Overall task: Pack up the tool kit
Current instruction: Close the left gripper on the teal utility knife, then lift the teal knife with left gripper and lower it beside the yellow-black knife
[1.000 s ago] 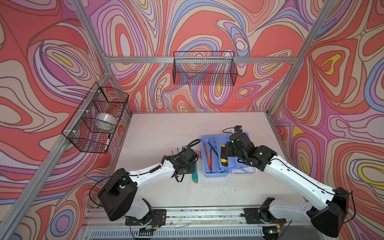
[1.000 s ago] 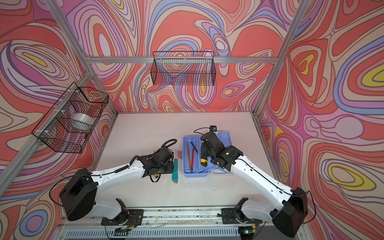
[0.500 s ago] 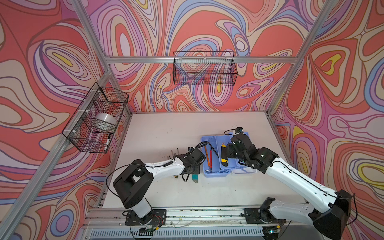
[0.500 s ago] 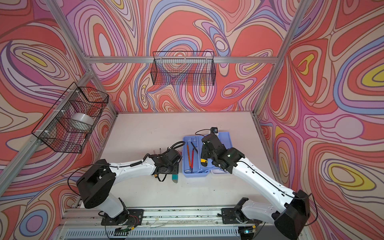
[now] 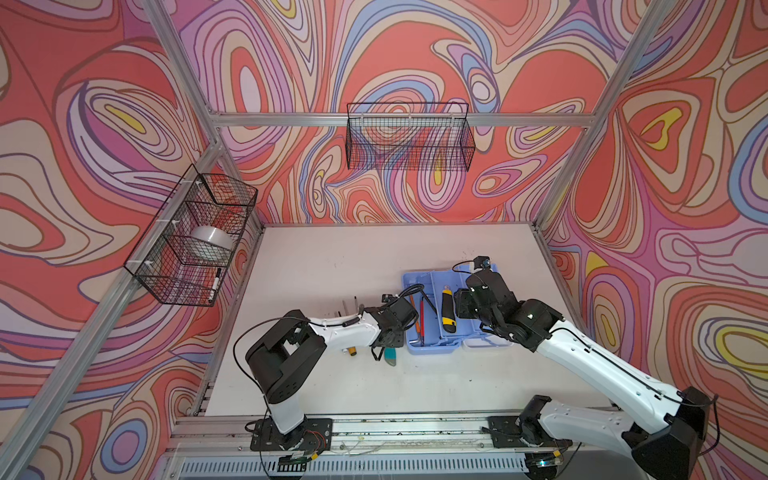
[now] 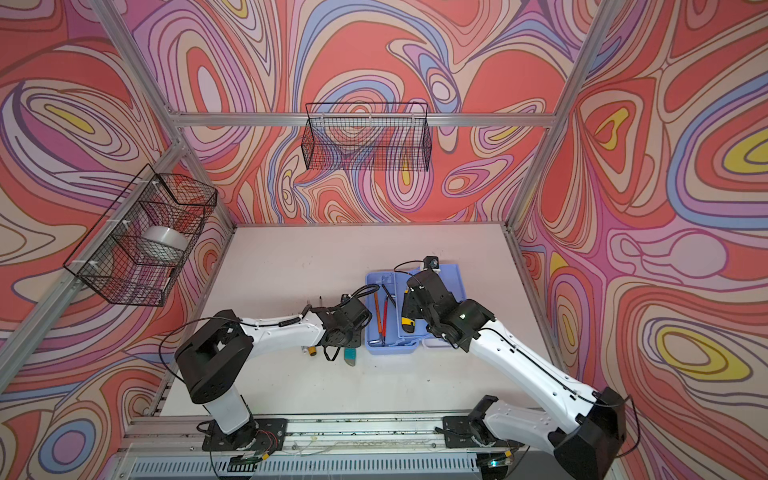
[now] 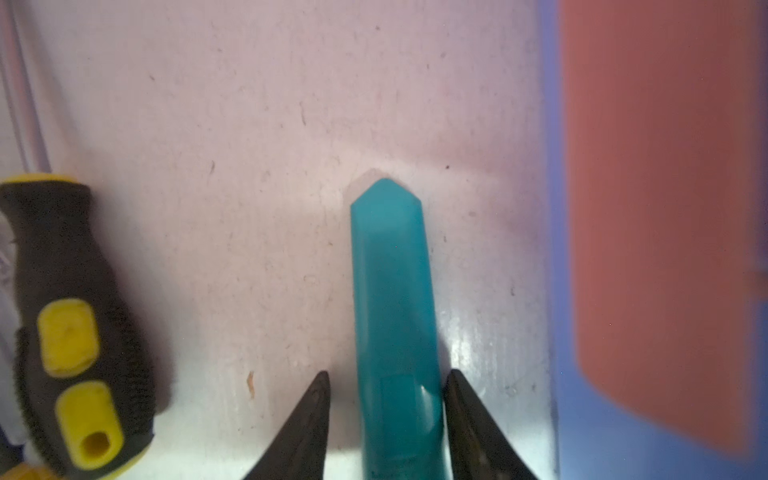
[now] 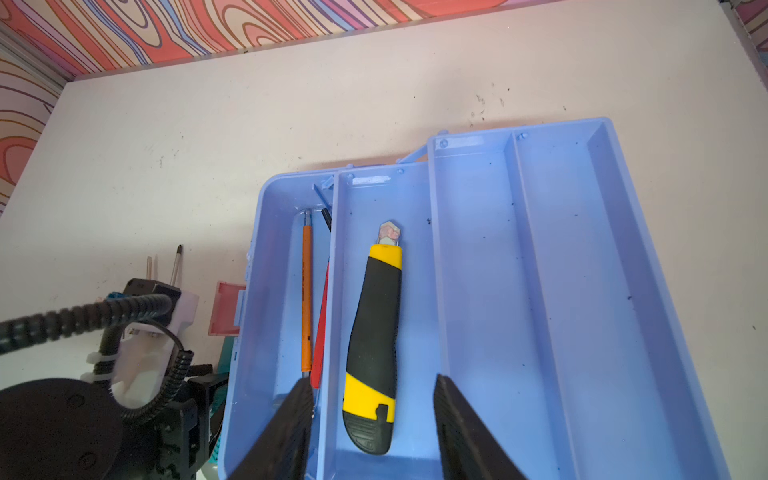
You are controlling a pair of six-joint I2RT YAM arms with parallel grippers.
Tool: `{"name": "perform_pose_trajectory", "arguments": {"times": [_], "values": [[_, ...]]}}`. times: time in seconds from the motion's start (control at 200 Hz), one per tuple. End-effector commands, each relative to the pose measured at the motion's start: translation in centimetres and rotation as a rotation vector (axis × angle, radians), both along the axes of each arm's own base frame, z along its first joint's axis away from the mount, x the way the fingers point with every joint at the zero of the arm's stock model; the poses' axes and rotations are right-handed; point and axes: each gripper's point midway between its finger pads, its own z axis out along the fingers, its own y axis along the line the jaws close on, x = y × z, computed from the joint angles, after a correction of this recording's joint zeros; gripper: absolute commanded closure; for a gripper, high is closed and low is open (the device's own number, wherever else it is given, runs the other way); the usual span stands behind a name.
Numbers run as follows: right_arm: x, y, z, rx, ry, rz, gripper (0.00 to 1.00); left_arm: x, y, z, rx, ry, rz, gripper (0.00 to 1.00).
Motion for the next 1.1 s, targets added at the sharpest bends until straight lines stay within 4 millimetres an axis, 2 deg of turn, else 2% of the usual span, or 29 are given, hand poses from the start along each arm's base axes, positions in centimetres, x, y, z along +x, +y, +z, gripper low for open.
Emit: {"name": "perform_pose_trajectory", "arguments": {"times": [0.0,0.23,0.566,0.971,1.097], "values": [[0.0,-0.4,-0.2,-0.009,-0.008,-0.009,0.5,-0.5,0.7,-1.0,0.044,0.029,0.025,0.61],[0.2,-0.3,-0.3,-0.011,-0.006,-0.011,0.5,-0.6,1.1,-0.8,0.055,0.022,0.03,0.69],[0.4,-0.2,-0.4,-0.015,-0.002,-0.015,0.5,-0.3,1.5,0.8,0.064,-0.011,0.02,0.7],[0.6,-0.7,0.1,-0.034,-0.014,-0.035,0.5,-0.3,2.7,4.8,0.077,-0.072,0.009,0.72],[0.5,-1.1,0.5,-0.038,-0.024,-0.047,0.5,-0.4,2.8,6.7,0.053,-0.094,0.009,0.74]]}}
